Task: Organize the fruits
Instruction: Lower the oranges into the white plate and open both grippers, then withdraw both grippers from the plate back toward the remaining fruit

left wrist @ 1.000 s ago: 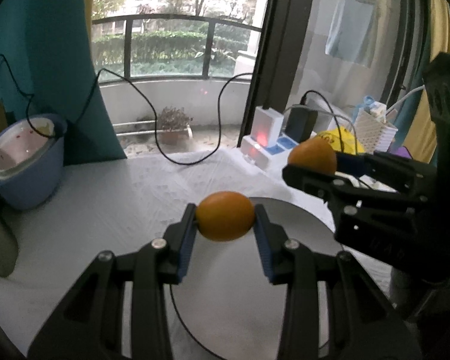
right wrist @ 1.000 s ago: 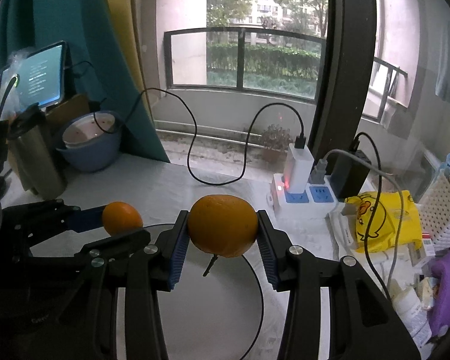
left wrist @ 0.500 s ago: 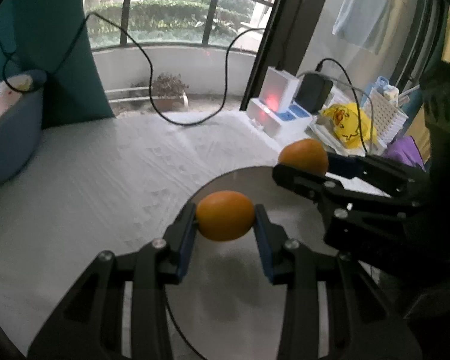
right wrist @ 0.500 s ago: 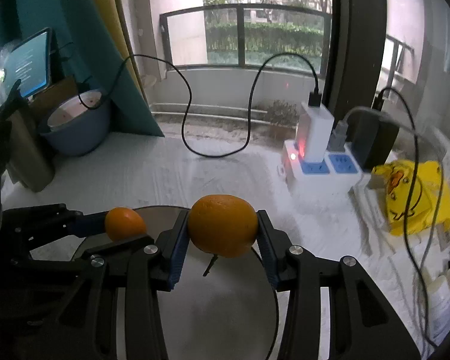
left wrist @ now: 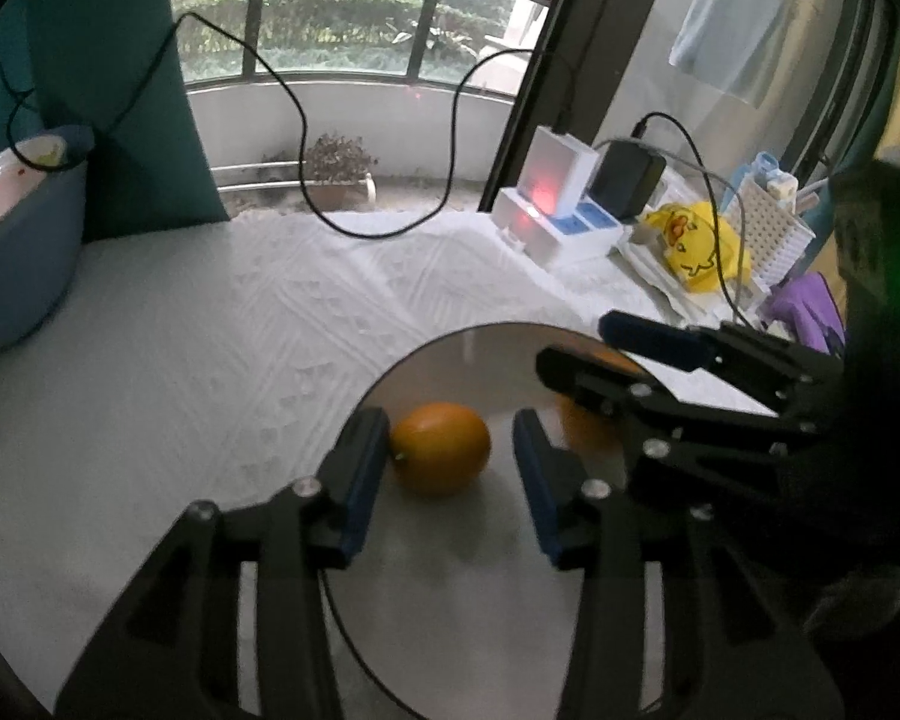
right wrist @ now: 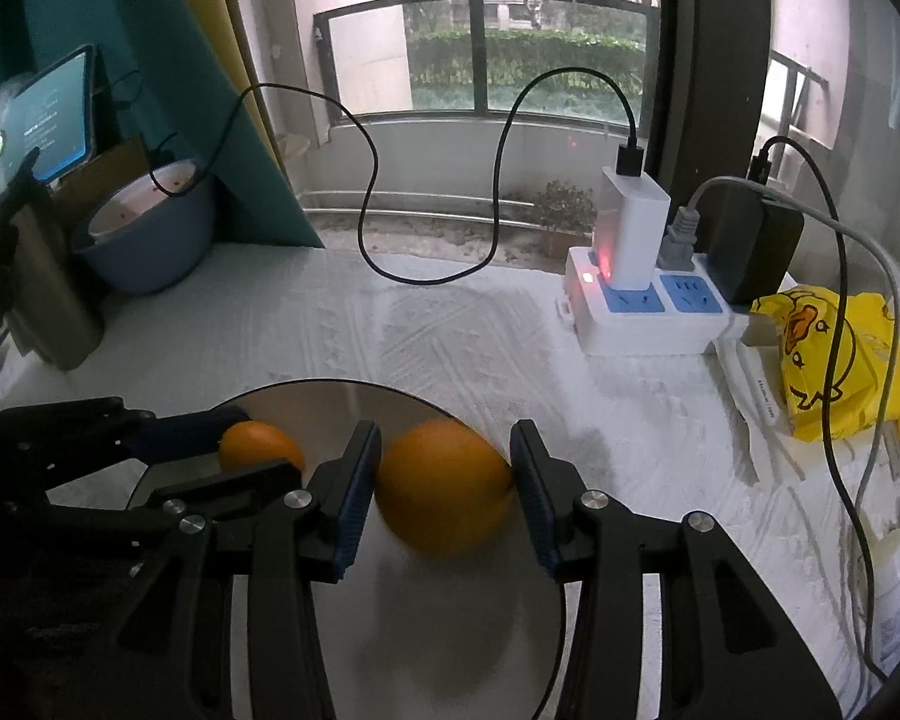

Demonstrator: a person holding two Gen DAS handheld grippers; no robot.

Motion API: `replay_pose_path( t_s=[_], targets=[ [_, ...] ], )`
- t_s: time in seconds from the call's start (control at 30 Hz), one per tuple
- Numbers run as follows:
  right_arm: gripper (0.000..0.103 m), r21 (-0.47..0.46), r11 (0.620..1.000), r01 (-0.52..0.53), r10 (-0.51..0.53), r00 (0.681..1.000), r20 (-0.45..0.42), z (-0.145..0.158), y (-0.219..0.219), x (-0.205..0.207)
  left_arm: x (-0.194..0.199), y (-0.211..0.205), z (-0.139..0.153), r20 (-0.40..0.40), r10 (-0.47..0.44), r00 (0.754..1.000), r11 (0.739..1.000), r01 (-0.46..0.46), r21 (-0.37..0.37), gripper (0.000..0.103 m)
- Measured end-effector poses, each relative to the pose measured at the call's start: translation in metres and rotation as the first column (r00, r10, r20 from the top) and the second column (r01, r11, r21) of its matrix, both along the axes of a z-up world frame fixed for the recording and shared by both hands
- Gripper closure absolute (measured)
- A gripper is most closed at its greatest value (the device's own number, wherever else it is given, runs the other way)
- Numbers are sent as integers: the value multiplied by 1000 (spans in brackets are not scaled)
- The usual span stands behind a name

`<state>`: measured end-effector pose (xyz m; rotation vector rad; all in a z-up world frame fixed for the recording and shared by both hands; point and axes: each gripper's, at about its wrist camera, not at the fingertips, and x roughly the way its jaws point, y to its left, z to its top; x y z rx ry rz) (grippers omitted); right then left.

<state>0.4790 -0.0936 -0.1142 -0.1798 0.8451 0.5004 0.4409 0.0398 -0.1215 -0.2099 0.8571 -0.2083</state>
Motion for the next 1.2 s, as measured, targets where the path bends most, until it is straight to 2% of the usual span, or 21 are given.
replay_pose_path(
  t_s=[0.1,0.33,0.77,0.8,0.83,0.87,1.2],
  targets=[
    [47,4,1000,6,-6,1000,-6,0,-2,-1,-3,1,3,4,5,1000,1000,-5,5,57],
    [46,-1,1000,1,-1,1000,5,7,0,-8,-10,4,12,-1,12,1000,1000,-12,-14,56],
    [46,13,999,30,-31,998,56,40,-15,-32,-37,5,43,46,49,998,999,-49,0,54],
    [46,13,999,31,-32,998,60,42,-15,-34,-40,5,46,50,48,998,999,-49,2,46],
    [46,14,999,31,-32,997,64,45,-15,-37,-42,4,49,55,49,997,999,-49,3,28],
    [46,16,999,32,-33,997,70,49,-16,-40,-46,5,53,67,50,997,999,-50,-1,23],
    [46,23,999,34,-37,992,120,76,-20,-68,-80,2,84,141,48,989,999,-46,-13,20]
  ],
)
